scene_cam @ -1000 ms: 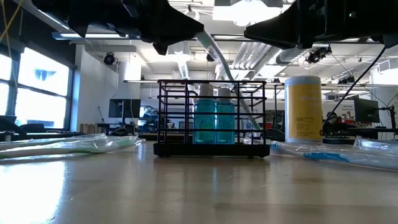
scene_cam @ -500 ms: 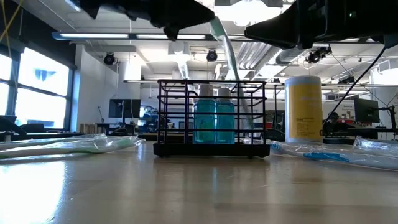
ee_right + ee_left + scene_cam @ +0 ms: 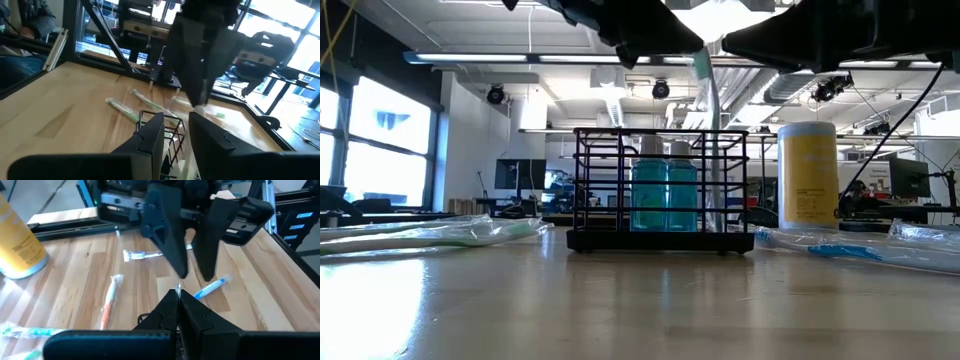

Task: Pick & Place toothbrushing station
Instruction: Put the green toothbrush into the wire organizer

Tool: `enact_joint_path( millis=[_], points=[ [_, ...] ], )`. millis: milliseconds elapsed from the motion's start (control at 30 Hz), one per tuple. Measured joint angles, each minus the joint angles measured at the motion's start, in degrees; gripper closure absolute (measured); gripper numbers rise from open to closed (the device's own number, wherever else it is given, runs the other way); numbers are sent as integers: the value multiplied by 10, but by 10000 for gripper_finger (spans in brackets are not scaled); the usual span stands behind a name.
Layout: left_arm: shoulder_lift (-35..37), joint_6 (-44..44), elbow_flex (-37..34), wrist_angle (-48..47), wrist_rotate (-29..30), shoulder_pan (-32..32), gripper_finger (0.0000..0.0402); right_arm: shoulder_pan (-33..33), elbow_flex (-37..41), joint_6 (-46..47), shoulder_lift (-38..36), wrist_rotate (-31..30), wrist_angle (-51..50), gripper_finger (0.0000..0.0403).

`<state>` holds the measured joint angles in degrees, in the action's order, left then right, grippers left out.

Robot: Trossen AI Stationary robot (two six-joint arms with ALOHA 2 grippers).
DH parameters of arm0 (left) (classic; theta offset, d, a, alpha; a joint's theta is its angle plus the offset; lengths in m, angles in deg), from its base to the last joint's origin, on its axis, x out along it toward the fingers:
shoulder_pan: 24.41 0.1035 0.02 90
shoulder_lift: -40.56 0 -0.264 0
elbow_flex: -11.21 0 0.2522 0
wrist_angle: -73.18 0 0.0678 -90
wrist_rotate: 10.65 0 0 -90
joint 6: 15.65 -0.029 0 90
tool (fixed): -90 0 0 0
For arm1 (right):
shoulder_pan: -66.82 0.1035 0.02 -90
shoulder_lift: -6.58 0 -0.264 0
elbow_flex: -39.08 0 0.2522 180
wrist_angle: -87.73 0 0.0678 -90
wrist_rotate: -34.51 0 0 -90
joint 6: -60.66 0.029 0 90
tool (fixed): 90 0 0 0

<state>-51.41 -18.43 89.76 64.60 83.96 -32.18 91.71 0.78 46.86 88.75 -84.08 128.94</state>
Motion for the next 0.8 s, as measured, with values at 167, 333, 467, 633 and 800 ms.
enact_joint_path(
  millis=[167, 333, 467, 633, 800],
  points=[
    [1, 11, 0, -8, -1, 7, 401, 3, 0, 0, 0, 0, -2, 321],
    [1, 15, 0, -17, -2, 6, 394, 3, 0, 0, 0, 0, -3, 321],
    [0, 16, -1, -26, 9, 7, 369, 3, 0, 0, 0, 0, -3, 321],
    [-1, 16, -2, -28, 27, 7, 318, 7, 0, 1, 0, 0, -3, 321],
    [4, 16, -2, -25, 33, 7, 266, 14, 0, 0, 0, 0, -4, 321]
  ],
)
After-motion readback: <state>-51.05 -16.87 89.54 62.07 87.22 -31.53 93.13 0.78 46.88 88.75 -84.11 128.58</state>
